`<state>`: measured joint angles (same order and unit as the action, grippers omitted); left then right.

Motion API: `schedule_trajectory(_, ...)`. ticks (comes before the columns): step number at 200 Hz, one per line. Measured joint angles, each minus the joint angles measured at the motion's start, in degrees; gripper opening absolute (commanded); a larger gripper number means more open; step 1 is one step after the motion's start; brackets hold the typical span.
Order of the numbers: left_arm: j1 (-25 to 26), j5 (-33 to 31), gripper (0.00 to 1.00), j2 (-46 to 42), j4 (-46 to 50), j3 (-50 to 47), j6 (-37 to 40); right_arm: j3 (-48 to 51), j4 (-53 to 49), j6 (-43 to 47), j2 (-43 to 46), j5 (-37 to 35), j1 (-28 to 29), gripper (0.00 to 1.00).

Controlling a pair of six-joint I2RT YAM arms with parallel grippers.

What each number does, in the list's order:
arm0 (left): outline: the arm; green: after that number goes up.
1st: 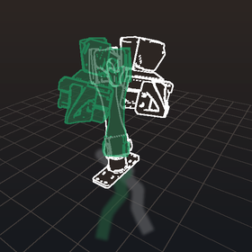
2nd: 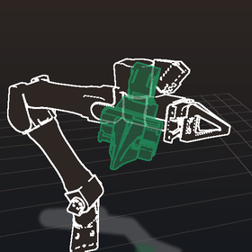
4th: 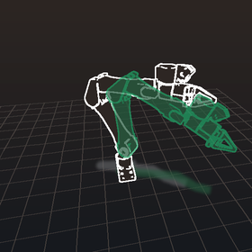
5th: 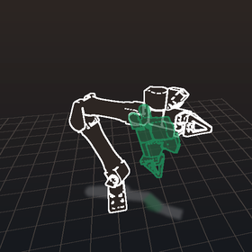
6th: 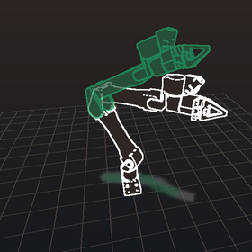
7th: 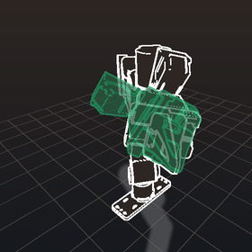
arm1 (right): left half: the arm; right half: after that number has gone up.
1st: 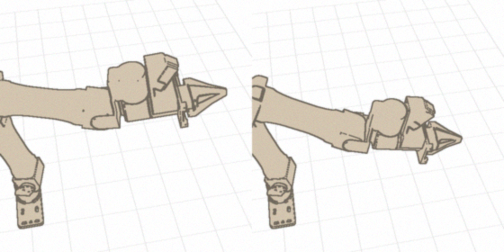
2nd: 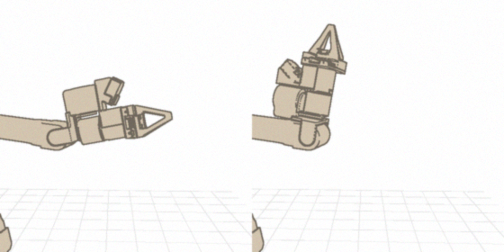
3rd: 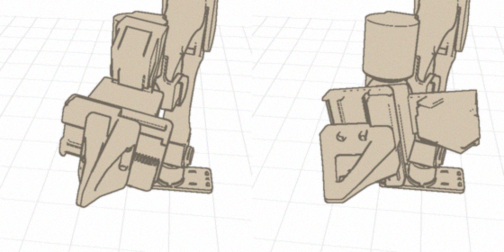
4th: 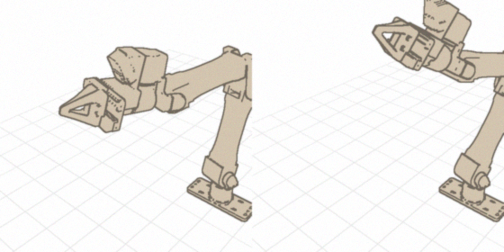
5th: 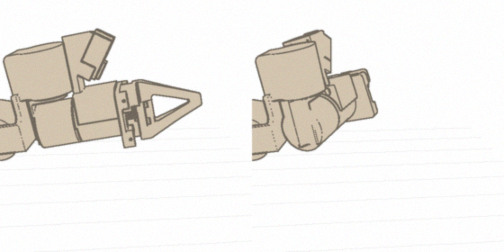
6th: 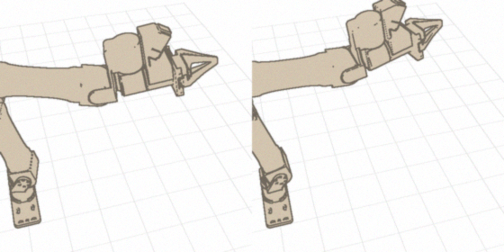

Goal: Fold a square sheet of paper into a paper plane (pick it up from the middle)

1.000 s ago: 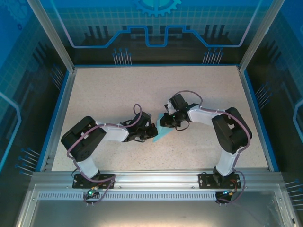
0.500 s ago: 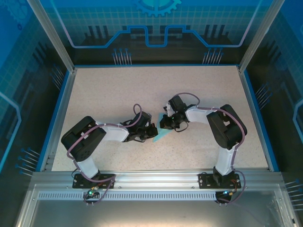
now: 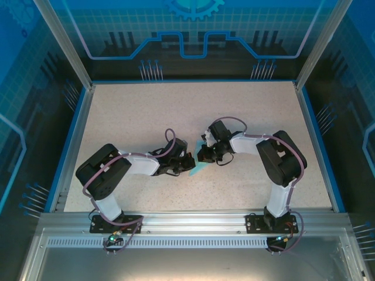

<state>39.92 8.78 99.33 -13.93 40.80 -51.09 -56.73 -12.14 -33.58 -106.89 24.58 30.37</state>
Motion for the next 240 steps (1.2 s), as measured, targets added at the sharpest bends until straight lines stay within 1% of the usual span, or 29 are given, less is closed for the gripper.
schedule_trajectory(58,0.00,0.00,0.00,-0.04,0.17,0.00,0.35,-0.07,0.00,0.04,-0.04,0.15,-0.50,0.07)
schedule_trajectory(83,0.00,0.00,0.00,-0.04,0.59,0.20,0.79,-0.42,0.26,0.17,-0.37,0.39,-1.79,0.07)
schedule_trajectory(111,0.07,0.00,0.00,-0.04,1.44,0.57,1.75,-1.36,0.66,0.35,-1.99,2.91,-3.72,0.07)
schedule_trajectory(151,0.07,0.00,0.00,-0.04,1.90,0.81,2.14,-2.51,0.55,1.11,-3.34,5.05,-4.63,0.07)
schedule_trajectory(184,0.07,0.00,0.00,-0.04,2.49,1.09,2.78,-3.72,0.28,1.75,-3.87,4.33,-6.08,0.08)
schedule_trajectory(240,0.11,0.00,0.00,-0.04,2.80,1.18,3.50,-6.19,0.66,2.78,-4.79,0.59,-9.20,0.09)
